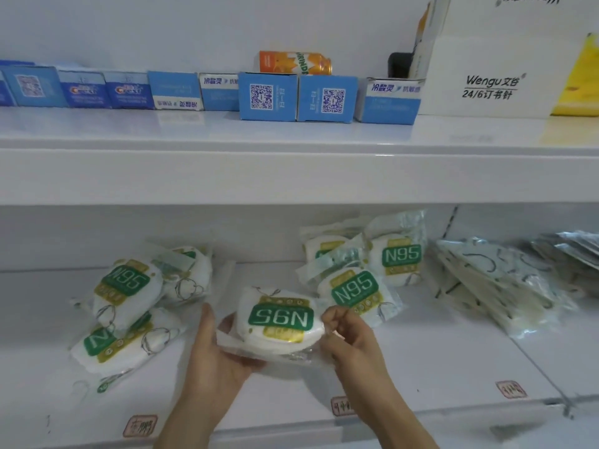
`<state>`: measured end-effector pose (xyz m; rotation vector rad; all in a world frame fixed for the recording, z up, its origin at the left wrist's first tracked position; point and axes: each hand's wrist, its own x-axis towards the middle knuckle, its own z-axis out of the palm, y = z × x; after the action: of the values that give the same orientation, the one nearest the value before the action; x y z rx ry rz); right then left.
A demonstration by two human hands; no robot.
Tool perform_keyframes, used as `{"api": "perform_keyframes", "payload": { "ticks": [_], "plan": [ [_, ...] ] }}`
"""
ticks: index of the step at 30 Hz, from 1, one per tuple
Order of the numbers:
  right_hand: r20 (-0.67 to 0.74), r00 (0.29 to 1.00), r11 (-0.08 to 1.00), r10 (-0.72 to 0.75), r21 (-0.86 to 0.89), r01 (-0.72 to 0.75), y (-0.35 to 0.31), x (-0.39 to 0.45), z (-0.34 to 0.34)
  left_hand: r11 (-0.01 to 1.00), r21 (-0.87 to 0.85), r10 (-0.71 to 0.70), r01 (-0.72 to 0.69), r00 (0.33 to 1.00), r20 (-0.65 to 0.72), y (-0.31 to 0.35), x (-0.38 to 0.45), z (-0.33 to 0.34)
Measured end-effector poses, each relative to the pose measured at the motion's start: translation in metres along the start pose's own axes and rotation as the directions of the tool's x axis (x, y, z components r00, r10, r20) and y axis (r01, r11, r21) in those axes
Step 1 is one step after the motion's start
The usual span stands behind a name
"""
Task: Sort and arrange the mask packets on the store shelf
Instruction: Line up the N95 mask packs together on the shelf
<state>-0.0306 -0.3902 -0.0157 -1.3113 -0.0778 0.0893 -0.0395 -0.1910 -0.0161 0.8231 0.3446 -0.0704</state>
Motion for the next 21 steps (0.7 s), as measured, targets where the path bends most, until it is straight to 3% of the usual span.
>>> {"api": "perform_keyframes", "payload": {
  "ticks": [3, 6, 8, 9, 11, 14, 16, 19, 21],
  "plan": [
    [-0.004, 0.999, 0.999, 0.046, -0.028, -0.046, -0.007, 0.0, -0.012, 0.998, 0.055, 0.011, -0.012, 1.0, 0.021, -0.006, 0.001, 0.003],
    [-0.24, 0.964, 0.961, -0.116, -0.274, 0.048, -0.011, 0.012, -0.039, 0.998, 0.051, 0.041, -0.043, 0.999, 0.025, -0.014, 0.003, 0.003],
    [-0.358, 0.864, 0.778, -0.355, -0.625, 0.061, -0.012, 0.031, -0.067, 0.995, 0.075, 0.065, -0.067, 0.998, 0.023, -0.022, 0.002, 0.007],
    [-0.334, 0.845, 0.665, -0.418, -0.746, 0.034, -0.012, 0.043, -0.083, 0.991, 0.107, 0.081, -0.082, 0.997, 0.013, -0.026, 0.001, 0.009],
    [-0.247, 0.931, 0.566, -0.27, -0.822, -0.054, -0.013, 0.068, -0.106, 0.975, 0.189, 0.13, -0.119, 0.99, -0.049, -0.035, -0.001, 0.015],
    [-0.174, 0.982, 0.575, 0.07, -0.798, -0.182, -0.013, 0.095, -0.122, 0.962, 0.221, 0.197, -0.162, 0.969, -0.149, -0.039, 0.0, 0.016],
    [-0.11, 0.988, 0.693, 0.111, -0.704, -0.156, -0.015, 0.103, -0.129, 0.961, 0.207, 0.223, -0.184, 0.957, -0.186, -0.038, -0.001, 0.016],
    [-0.013, 0.994, 0.905, 0.113, -0.412, -0.108, -0.018, 0.103, -0.135, 0.956, 0.207, 0.254, -0.208, 0.939, -0.23, -0.039, -0.002, 0.017],
    [-0.01, 0.996, 0.957, 0.091, -0.275, -0.09, -0.017, 0.106, -0.132, 0.955, 0.211, 0.255, -0.208, 0.939, -0.231, -0.041, -0.005, 0.02]
  ]
}}
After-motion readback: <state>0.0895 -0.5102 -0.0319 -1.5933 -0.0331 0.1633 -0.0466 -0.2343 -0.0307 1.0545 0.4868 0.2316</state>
